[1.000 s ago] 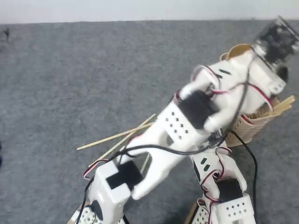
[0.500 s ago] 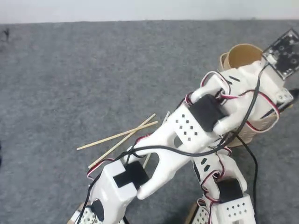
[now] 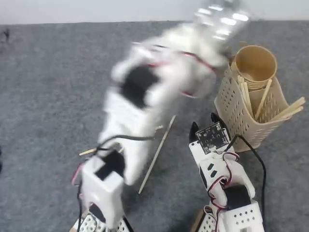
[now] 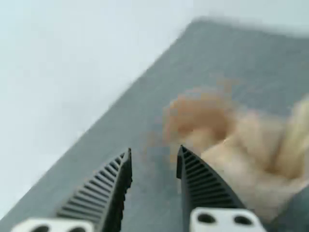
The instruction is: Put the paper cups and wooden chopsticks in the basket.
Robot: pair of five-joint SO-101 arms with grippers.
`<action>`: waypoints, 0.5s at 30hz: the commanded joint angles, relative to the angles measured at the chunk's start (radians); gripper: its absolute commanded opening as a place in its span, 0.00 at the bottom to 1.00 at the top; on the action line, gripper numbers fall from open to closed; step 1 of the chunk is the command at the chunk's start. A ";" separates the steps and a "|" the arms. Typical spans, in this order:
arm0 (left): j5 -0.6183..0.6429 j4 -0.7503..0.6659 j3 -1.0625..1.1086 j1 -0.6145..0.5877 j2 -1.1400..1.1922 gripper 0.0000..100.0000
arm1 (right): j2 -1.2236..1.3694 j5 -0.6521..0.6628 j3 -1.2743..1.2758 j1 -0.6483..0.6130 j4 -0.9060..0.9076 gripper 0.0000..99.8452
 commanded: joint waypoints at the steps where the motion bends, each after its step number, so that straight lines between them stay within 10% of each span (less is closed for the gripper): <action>1: -0.166 0.150 -0.042 -0.342 -0.092 0.15 | -0.008 0.005 0.015 0.013 -0.022 0.21; 6: -0.404 0.149 0.283 -0.603 -0.140 0.15 | -0.008 0.005 0.015 0.008 -0.019 0.21; 15: -0.606 -0.068 1.175 -0.583 -0.247 0.15 | -0.008 0.006 0.015 0.013 -0.019 0.21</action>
